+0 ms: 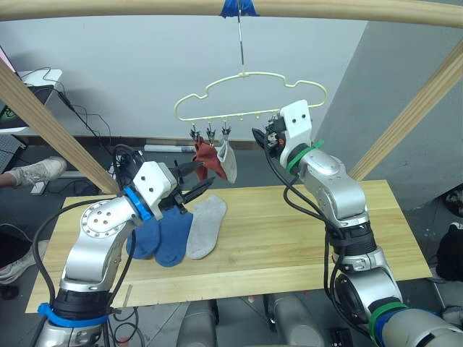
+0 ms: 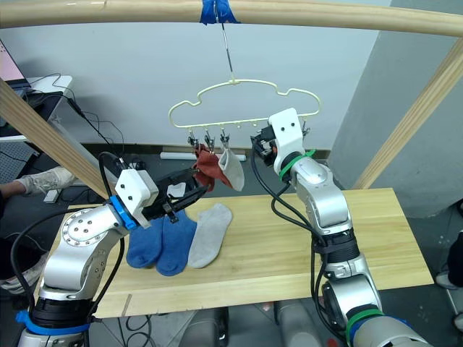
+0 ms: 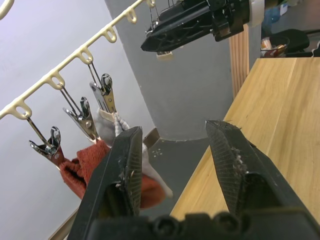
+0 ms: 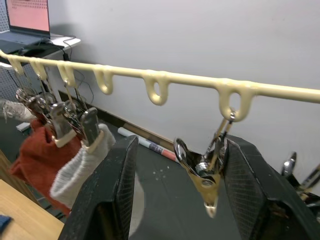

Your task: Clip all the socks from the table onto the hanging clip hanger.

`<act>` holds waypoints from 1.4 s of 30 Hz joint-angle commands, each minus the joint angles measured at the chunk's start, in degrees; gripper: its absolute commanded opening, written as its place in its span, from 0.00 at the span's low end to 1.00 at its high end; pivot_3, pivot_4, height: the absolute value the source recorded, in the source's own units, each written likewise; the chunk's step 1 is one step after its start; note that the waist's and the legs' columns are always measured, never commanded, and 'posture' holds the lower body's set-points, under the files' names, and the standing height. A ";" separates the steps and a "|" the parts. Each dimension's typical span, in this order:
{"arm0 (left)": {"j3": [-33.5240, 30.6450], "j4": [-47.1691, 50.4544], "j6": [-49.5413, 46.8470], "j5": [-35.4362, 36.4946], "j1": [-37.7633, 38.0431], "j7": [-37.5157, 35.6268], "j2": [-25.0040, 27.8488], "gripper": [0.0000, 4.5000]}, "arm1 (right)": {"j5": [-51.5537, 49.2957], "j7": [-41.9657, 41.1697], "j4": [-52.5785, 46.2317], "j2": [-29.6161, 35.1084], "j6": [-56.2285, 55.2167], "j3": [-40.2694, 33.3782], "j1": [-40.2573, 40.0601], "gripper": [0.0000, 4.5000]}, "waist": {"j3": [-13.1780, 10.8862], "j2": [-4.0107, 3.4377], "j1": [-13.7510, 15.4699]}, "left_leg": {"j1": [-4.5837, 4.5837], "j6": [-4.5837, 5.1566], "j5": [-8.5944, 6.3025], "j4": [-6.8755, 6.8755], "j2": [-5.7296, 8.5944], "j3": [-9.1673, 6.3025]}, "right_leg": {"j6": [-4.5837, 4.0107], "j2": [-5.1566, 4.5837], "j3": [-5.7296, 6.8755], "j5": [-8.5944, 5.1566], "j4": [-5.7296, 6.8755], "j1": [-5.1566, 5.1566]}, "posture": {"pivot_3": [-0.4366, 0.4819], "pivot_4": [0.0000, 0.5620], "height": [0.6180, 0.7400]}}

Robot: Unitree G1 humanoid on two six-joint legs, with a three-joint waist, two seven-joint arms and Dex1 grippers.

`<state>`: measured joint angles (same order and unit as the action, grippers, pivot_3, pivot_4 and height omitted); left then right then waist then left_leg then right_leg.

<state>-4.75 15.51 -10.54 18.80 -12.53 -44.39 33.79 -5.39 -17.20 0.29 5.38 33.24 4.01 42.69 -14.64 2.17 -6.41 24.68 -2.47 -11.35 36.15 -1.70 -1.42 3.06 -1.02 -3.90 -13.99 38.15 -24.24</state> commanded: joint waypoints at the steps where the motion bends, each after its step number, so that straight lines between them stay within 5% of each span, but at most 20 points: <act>1: -0.08 1.28 1.42 -0.37 0.42 0.38 -0.22 0.50 | -0.95 0.60 -0.77 -0.53 -1.07 -1.03 1.66 0.56 | 0.00 0.00 0.00 | 0.00 0.00 0.00 0.00 0.00 0.00 | 0.00 0.00 0.00 0.00 0.00 0.00 | 0.37 0.35 1.00; 5: 0.01 1.29 1.53 -0.62 0.73 0.54 -0.50 0.50 | -1.30 0.94 -0.57 -0.85 -1.19 -1.27 1.88 0.52 | 0.00 0.00 0.01 | 0.00 0.00 0.00 0.00 0.00 -0.01 | 0.00 0.00 0.01 0.00 0.01 0.00 | 0.37 0.35 1.00; 13: 0.26 0.90 2.29 -2.87 2.89 3.24 -2.56 0.50 | -1.25 1.03 0.05 -0.81 -1.54 -1.37 2.25 0.02 | 0.01 -0.01 0.00 | 0.00 0.00 0.00 0.00 0.00 0.00 | -0.01 0.00 0.00 0.00 0.01 0.00 | 0.37 0.35 1.00; 20: 2.88 5.03 -1.39 -5.20 10.22 10.18 -7.54 0.50 | -1.30 0.96 -0.06 -0.71 -1.64 -1.44 2.25 0.00 | 0.04 -0.02 -0.02 | 0.00 0.00 0.00 0.00 -0.01 0.00 | -0.01 -0.01 -0.01 0.01 0.03 0.00 | 0.36 0.35 1.00; 29: 6.63 -3.18 -7.84 -14.66 13.00 29.68 -21.10 0.99 | -1.78 0.64 -1.07 -0.65 -0.37 -1.55 2.17 0.00 | 0.04 -0.01 0.04 | -0.01 0.01 0.00 0.27 0.01 -0.02 | 0.00 -0.01 -0.01 0.00 0.27 0.02 | 0.34 0.41 1.00; 42: 3.39 -26.65 -9.60 -14.84 -1.87 36.90 -27.05 0.99 | -2.18 0.43 -2.76 -0.66 2.29 -0.90 2.29 0.00 | 0.03 -0.01 -0.15 | -0.06 0.16 0.09 0.82 0.01 -0.06 | 0.25 0.12 -0.07 -0.10 0.81 0.04 | 0.30 0.46 1.00</act>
<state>-0.88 -10.38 -19.89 3.86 -13.62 -8.06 7.21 -6.61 -16.88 0.32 4.98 35.76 3.38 43.60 -14.61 2.15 -6.56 24.62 -2.31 -11.26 36.96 -1.68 -1.47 3.29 -0.90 -3.97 -14.09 38.95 -24.20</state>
